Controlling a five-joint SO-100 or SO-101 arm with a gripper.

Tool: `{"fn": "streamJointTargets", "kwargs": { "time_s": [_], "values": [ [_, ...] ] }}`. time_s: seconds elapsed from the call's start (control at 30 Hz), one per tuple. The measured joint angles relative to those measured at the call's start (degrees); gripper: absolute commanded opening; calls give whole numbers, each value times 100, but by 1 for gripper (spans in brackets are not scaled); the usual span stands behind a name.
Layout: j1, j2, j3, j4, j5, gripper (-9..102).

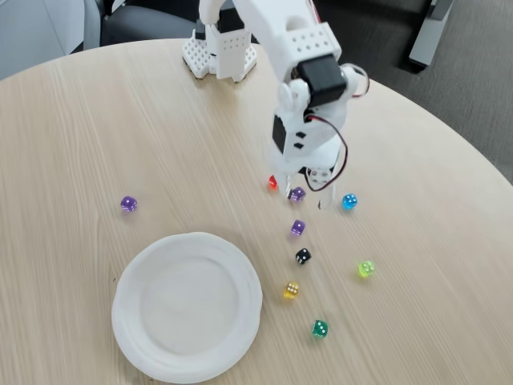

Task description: Pick a purple dice and put it in the plate.

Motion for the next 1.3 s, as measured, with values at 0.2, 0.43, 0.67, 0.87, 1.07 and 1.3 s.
{"fn": "streamJointTargets", "kwargs": {
  "time_s": [0.2,0.43,0.67,0.87,1.07,1.3],
  "values": [
    [0,-237,0,0,0,19],
    [0,-650,0,0,0,19],
    [0,-721,0,-44,9,19],
    [114,-721,0,-18,62,19],
    [571,-721,0,-18,-18,19],
    [545,-721,0,-18,53,19]
  ]
}}
